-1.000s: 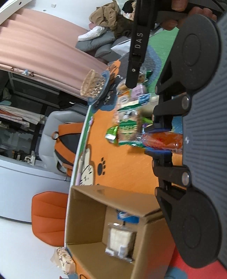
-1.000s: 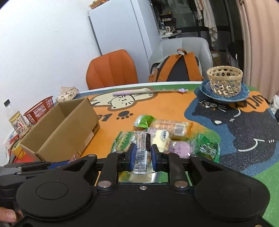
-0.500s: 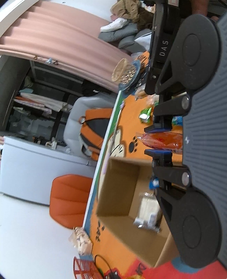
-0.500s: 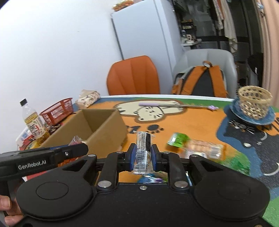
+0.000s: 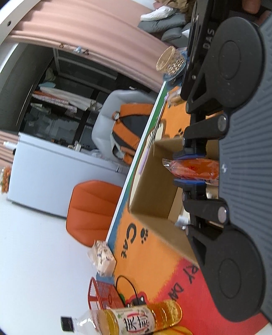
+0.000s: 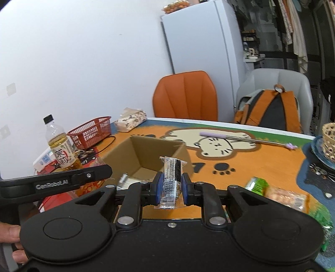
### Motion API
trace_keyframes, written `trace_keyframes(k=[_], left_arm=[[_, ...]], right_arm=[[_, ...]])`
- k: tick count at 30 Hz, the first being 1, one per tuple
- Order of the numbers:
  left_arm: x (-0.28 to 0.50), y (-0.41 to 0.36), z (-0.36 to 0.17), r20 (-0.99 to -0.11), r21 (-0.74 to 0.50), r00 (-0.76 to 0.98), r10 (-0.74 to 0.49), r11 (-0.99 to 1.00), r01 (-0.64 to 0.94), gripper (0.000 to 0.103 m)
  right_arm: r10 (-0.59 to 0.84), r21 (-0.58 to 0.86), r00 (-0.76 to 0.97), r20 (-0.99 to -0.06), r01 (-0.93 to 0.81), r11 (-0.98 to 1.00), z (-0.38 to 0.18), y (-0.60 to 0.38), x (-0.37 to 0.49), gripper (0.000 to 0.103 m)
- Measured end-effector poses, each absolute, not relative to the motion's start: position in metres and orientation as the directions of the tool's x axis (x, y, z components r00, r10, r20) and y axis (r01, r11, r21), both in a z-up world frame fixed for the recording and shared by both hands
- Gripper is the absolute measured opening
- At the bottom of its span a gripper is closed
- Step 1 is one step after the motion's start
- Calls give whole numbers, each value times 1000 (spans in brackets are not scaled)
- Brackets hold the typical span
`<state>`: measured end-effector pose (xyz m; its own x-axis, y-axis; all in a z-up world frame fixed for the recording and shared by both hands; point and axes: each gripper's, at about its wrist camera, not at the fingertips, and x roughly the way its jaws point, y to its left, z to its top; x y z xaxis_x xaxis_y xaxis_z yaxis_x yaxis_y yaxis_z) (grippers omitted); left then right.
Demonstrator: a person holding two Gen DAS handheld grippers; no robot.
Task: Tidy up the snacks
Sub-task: 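Lower both held snacks into the cardboard box and open both tools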
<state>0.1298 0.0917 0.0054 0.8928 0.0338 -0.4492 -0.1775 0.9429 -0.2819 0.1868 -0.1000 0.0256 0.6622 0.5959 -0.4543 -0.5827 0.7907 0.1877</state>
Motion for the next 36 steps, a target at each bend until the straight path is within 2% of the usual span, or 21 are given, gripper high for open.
trace_keyframes(k=[11, 19, 23, 25, 26, 30, 34, 36], left_arm=[[136, 128, -1, -464, -306, 881, 90, 917, -255, 18], [130, 140, -1, -470, -317, 874, 127, 899, -301, 23], [122, 141, -1, -478, -316, 867, 140, 894, -318, 32], [118, 141, -1, -480, -316, 864, 150, 890, -329, 37], [117, 140, -1, -482, -315, 863, 154, 888, -334, 41], [111, 138, -3, -480, -310, 861, 166, 887, -344, 56], [107, 135, -3, -484, -313, 858, 171, 882, -352, 63], [105, 134, -2, -481, -310, 859, 177, 882, -355, 70]], right_arm=[[630, 179, 637, -444, -626, 759, 32, -67, 190, 20], [652, 193, 617, -440, -644, 740, 33, -51, 196, 20], [676, 224, 594, -437, -655, 721, 35, -45, 196, 23], [684, 232, 584, -437, -661, 713, 34, -44, 194, 34], [683, 230, 586, -436, -661, 714, 33, -45, 192, 35], [675, 238, 582, -453, -651, 721, 30, -50, 190, 36], [664, 248, 589, -461, -633, 734, 28, -59, 186, 39], [660, 253, 594, -460, -625, 738, 27, -64, 184, 40]])
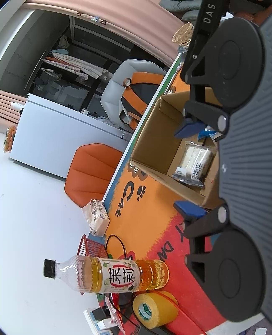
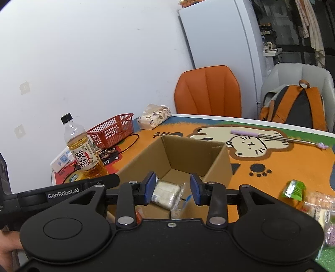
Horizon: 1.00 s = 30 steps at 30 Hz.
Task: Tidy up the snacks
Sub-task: 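Lower both held snacks into the cardboard box and open both tools, then move both tools back toward the remaining snack pile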
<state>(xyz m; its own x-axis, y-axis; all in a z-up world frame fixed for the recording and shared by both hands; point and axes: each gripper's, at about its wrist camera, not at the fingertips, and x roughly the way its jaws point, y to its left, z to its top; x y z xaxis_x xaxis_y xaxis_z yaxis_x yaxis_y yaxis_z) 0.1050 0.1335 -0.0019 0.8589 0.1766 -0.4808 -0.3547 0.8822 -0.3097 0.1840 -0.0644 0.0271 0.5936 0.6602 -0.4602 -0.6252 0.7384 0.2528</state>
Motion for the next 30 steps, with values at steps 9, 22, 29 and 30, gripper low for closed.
trace_keyframes(k=[9, 22, 29, 30], left_arm=[[94, 121, -4, -483, -288, 851, 205, 881, -376, 86], [78, 88, -2, -464, -261, 866, 189, 904, -337, 92], [72, 67, -3, -461, -258, 872, 164, 916, -308, 93], [71, 65, -4, -461, -256, 873, 161, 917, -304, 93]], right_arm=[[637, 258, 615, -464, -594, 762, 22, -89, 172, 51], [588, 279, 675, -446, -519, 808, 18, -135, 153, 86], [555, 274, 702, -447, -483, 832, 14, -158, 143, 96], [550, 273, 705, -447, -478, 835, 14, -161, 142, 97]])
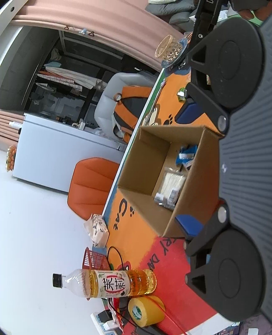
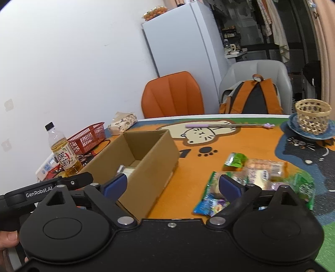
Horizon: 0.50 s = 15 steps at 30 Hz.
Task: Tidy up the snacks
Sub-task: 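Move both tools back toward the remaining snack pile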
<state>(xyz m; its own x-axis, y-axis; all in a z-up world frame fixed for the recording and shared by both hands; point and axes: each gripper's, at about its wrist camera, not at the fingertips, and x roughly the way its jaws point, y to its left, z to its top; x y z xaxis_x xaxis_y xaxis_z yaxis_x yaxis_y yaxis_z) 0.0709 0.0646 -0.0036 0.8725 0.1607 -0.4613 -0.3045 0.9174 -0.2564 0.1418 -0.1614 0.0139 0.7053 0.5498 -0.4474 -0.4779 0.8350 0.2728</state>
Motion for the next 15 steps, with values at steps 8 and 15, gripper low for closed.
trace_keyframes(k=[8, 15], left_arm=[[67, 45, -3, -461, -250, 877, 135, 928, -275, 93], [68, 29, -6, -466, -242, 877, 114, 938, -250, 94]], right_arm=[[519, 249, 731, -443, -456, 854, 14, -183, 131, 103], [494, 248, 746, -448, -427, 870, 11, -201, 128, 103]])
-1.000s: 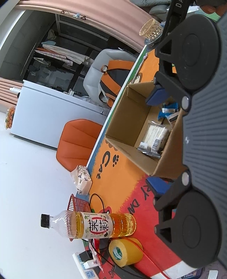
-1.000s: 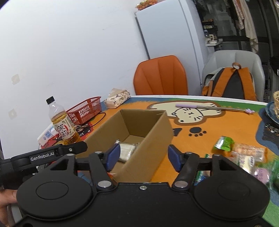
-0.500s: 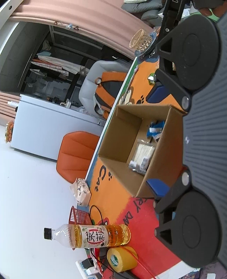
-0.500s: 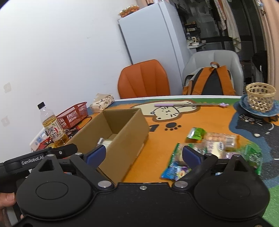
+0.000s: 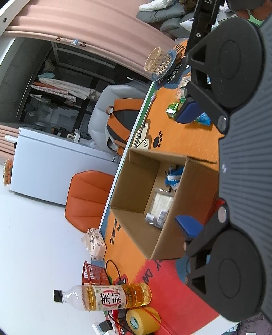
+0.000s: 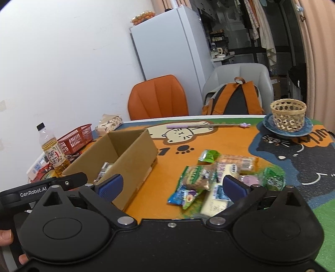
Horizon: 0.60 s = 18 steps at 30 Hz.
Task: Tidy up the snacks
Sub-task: 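Move both tools back toward the remaining snack pile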
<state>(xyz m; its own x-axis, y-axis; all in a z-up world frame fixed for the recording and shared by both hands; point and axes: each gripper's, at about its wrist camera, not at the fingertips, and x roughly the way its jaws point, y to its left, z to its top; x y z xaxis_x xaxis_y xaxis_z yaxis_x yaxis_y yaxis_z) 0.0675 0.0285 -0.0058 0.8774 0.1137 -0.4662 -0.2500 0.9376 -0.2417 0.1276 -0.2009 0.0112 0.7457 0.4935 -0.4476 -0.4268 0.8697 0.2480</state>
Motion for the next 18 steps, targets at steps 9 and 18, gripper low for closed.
trace_keyframes(k=[9, 18], left_arm=[[76, 9, -13, -479, -239, 875, 63, 950, -199, 94], [90, -6, -21, -481, -233, 876, 37, 958, -169, 93]], right_arm=[[467, 245, 754, -462, -398, 884, 3, -219, 129, 103], [442, 240, 755, -484, -371, 897, -11, -230, 138, 92]])
